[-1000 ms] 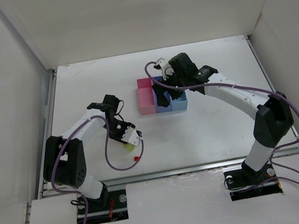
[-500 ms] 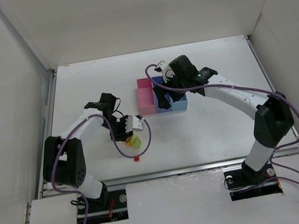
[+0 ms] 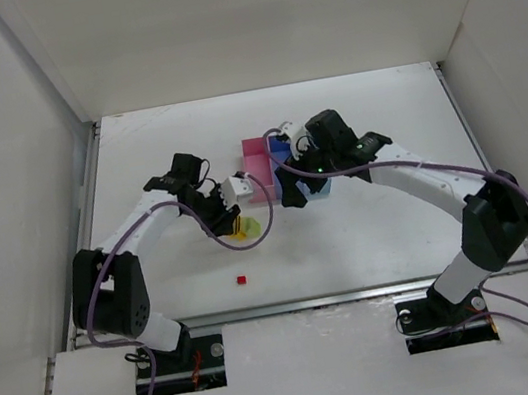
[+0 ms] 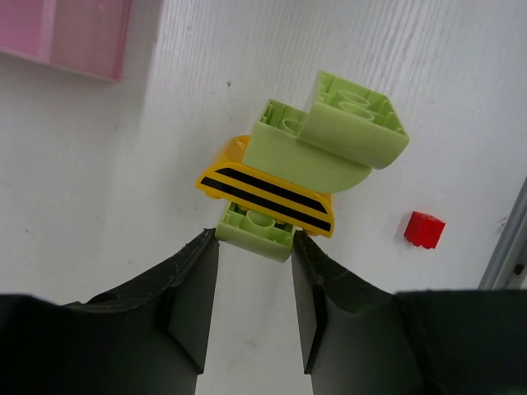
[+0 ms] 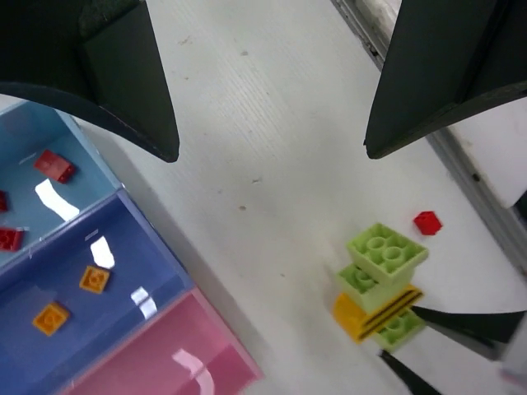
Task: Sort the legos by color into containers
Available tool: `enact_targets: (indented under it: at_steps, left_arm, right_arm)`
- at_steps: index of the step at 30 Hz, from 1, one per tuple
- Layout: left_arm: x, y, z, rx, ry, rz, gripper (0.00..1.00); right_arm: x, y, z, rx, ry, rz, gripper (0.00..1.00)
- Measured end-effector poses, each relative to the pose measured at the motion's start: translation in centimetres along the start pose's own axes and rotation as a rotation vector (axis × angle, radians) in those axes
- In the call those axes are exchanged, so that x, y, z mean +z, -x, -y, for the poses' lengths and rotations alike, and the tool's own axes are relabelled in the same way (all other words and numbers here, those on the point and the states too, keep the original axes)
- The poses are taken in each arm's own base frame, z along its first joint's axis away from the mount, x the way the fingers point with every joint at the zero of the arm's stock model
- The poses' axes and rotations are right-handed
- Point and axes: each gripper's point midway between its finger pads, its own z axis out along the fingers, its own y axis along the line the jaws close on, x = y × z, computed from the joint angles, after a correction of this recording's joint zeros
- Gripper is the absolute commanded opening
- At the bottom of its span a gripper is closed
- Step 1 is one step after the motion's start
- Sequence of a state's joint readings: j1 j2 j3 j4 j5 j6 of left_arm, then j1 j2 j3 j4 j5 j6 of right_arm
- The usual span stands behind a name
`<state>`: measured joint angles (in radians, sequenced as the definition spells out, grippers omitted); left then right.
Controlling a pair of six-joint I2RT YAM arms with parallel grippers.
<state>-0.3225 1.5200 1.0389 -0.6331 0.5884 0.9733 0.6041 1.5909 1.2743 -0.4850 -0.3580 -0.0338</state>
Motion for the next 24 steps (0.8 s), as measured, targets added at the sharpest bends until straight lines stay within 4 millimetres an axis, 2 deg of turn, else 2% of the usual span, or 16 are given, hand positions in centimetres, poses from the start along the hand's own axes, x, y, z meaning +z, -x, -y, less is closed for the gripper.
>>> enact_targets:
  at_steps: [2, 5, 10, 13, 16, 20, 24]
  left_arm:
    - [-0.4, 1.1, 0.2, -0.011, -0.008, 0.041, 0.00]
    - [-1.2, 3.2, 0.3, -0.021, -0.032, 0.107, 0.00]
    - [-3.5, 7.7, -0.1, -0.020, -0.049, 0.242, 0.00]
    - [-4.9, 10.0, -0.1, -0.032, -0.072, 0.325, 0.00]
    - [-6.0, 11.3, 0.0, -0.066, -0.100, 0.389, 0.00]
    - [-6.7, 12.2, 0.6, -0.111, -0.147, 0.438, 0.00]
    - [-6.9, 12.6, 1.1, -0.143, -0.179, 0.457, 0.00]
  right_arm:
    - [-1.0, 1.0, -1.1, -0.042, 0.046, 0.042, 1.00]
    - [-2.9, 3.5, -2.9, -0.123, 0.114, 0.148, 1.00]
    - [-5.2, 6.2, -5.8, -0.228, 0.239, 0.275, 0.99]
    - [-5.4, 6.4, -6.4, -0.246, 0.273, 0.287, 0.94]
    - [-5.6, 6.3, -7.0, -0.254, 0.304, 0.288, 0.92]
    - [-5.5, 6.3, -7.4, -0.260, 0.317, 0.291, 0.90]
    - [-5.6, 6.9, -7.6, -0.252, 0.317, 0.306, 0.83]
